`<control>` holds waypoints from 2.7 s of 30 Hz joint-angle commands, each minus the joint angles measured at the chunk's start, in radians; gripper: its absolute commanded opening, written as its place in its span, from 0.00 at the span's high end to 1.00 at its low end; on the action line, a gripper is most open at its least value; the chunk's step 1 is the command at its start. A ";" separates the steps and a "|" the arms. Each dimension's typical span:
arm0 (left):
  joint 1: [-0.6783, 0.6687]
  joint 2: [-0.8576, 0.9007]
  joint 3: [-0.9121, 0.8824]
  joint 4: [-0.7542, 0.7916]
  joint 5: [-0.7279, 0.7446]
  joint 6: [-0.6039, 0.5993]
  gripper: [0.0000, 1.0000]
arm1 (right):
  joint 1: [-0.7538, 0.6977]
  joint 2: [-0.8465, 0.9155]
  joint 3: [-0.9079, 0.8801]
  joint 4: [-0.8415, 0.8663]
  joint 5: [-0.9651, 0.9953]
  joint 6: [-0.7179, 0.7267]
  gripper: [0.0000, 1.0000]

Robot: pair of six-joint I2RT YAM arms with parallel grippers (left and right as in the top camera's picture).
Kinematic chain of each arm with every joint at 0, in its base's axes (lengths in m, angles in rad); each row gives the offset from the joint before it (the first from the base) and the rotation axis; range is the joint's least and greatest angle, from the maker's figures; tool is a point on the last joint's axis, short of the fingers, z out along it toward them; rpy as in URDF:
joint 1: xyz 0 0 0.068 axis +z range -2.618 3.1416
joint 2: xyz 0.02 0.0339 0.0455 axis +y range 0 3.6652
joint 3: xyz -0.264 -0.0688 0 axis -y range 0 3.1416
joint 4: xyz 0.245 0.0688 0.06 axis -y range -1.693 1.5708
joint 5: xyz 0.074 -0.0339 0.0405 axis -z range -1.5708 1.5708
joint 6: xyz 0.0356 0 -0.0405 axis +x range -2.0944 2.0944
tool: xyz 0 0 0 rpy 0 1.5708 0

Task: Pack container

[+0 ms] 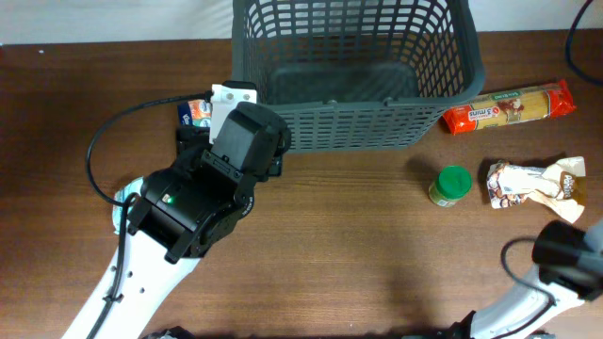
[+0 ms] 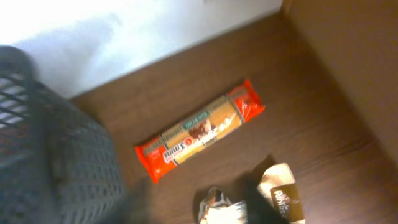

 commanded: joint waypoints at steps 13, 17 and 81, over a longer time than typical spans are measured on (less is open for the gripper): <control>-0.002 -0.016 0.016 -0.046 -0.038 -0.026 0.00 | 0.000 0.204 -0.015 0.122 -0.110 0.022 0.96; -0.002 -0.016 0.016 -0.050 -0.034 -0.048 0.00 | 0.021 0.233 -0.018 0.146 -0.163 0.022 0.96; 0.457 0.246 0.016 0.116 0.121 -0.167 0.98 | 0.255 0.314 -0.020 0.157 -0.233 -0.017 0.96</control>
